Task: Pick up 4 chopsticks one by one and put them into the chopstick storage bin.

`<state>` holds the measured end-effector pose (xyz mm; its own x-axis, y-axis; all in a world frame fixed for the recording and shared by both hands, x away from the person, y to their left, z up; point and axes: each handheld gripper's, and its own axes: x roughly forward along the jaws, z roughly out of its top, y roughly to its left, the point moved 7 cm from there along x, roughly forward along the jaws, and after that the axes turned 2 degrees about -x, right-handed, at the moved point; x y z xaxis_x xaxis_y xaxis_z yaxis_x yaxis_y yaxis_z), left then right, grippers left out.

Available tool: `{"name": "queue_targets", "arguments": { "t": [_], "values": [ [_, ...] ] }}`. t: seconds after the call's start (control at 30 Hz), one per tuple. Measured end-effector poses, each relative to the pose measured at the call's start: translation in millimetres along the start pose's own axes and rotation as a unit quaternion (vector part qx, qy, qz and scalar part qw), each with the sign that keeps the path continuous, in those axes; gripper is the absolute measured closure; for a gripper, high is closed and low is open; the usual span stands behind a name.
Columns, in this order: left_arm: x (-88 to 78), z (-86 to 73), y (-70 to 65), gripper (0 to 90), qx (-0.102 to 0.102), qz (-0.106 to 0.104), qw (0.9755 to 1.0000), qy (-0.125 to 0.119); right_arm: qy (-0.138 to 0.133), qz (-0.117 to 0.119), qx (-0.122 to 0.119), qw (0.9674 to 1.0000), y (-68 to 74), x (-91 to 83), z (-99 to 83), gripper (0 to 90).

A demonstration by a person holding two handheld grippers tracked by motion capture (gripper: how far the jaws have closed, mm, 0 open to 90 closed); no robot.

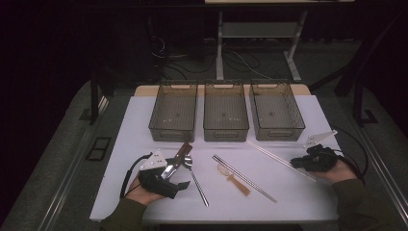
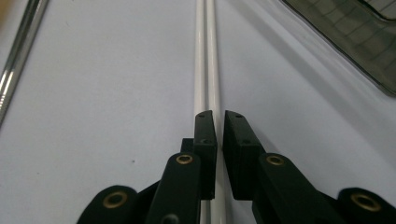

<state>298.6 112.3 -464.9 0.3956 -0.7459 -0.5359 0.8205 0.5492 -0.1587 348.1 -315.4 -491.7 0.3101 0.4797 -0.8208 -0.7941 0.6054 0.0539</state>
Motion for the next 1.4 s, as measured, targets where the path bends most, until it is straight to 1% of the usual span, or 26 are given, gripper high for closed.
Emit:
{"name": "queue_targets", "arguments": {
  "t": [0.2,0.47,0.57,0.8,0.97,1.13,1.17,1.27,1.33,1.37,1.4],
  "values": [
    [0.2,-0.1,0.0,2.0,0.000,0.000,1.0000,0.001,0.011,-0.007,-0.007,0.9999,-0.9,3.7,-2.0,82.0],
    [0.9,-0.4,0.3,2.0,0.001,-0.001,1.0000,0.002,0.007,-0.008,-0.013,0.9999,-1.0,4.8,-2.3,81.9],
    [1.2,-0.3,0.2,2.0,0.001,-0.001,1.0000,0.003,0.004,-0.008,-0.012,0.9999,-1.0,5.0,-2.7,82.5],
    [1.6,-0.3,0.0,2.0,0.002,-0.003,1.0000,0.003,0.004,-0.011,-0.021,0.9997,-0.2,4.5,-3.0,83.8],
    [1.1,-0.3,-0.2,2.0,0.002,-0.003,1.0000,0.002,0.006,-0.010,-0.021,0.9997,0.2,3.8,-2.7,83.9],
    [1.1,-0.1,-0.3,2.0,0.003,-0.003,1.0000,0.002,0.007,-0.003,-0.013,0.9999,0.4,1.8,-4.4,83.9],
    [1.0,-0.1,-0.3,2.0,0.003,-0.003,1.0000,0.002,0.008,0.002,-0.009,0.9999,1.1,1.5,-4.7,83.9],
    [1.0,0.0,-0.3,2.0,0.003,-0.003,1.0000,0.002,0.011,-0.001,-0.009,0.9999,1.1,1.1,-4.6,83.9],
    [1.0,0.0,-0.3,2.0,0.003,-0.003,1.0000,0.002,0.007,-0.001,-0.010,0.9999,1.0,-0.6,-4.3,83.9],
    [1.0,0.0,-0.3,2.0,0.003,-0.003,1.0000,0.002,-0.002,-0.001,-0.006,1.0000,0.5,-3.4,-3.2,84.0],
    [0.9,0.0,-0.2,2.0,0.003,-0.003,1.0000,0.002,-0.002,-0.001,-0.006,1.0000,0.5,-3.4,-3.2,84.0]
  ]
}}
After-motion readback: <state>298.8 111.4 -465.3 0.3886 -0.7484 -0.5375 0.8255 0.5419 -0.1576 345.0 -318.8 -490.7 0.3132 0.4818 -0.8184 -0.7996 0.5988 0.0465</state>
